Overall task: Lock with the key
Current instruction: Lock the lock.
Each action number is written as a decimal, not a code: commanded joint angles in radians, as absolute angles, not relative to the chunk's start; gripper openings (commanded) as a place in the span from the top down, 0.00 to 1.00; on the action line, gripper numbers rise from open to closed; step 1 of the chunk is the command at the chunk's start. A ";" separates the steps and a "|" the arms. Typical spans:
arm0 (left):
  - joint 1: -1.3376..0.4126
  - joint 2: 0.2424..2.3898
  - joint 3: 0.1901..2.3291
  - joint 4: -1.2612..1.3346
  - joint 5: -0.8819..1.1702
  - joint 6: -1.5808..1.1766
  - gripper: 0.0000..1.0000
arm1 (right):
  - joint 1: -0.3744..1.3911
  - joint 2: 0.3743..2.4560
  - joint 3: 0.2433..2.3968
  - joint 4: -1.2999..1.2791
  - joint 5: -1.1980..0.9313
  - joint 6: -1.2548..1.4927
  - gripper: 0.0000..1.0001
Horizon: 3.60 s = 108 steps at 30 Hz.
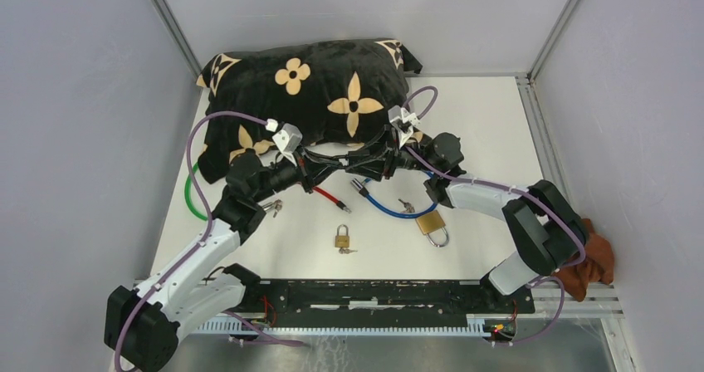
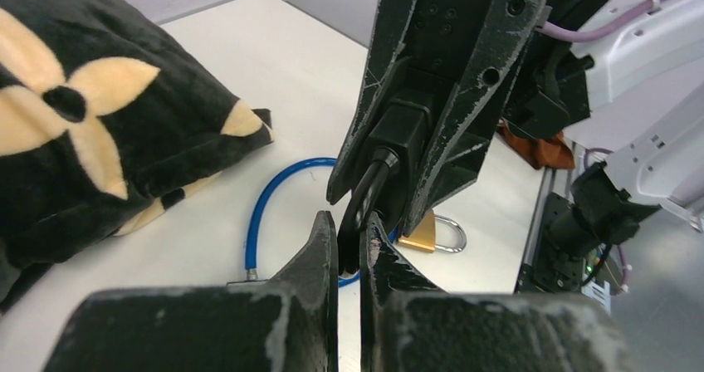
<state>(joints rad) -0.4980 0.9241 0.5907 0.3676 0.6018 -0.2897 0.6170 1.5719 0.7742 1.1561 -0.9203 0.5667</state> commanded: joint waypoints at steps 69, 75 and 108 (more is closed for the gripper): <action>-0.696 1.024 0.804 0.623 0.848 -0.422 0.98 | 0.839 1.674 1.092 1.011 -1.019 0.268 1.00; -0.715 1.046 0.825 0.507 0.844 -0.306 0.98 | 0.840 1.642 1.097 0.813 -0.980 0.144 1.00; -0.842 1.127 0.774 0.357 0.873 -0.284 0.98 | 0.805 1.542 1.219 0.583 -0.896 -0.071 1.00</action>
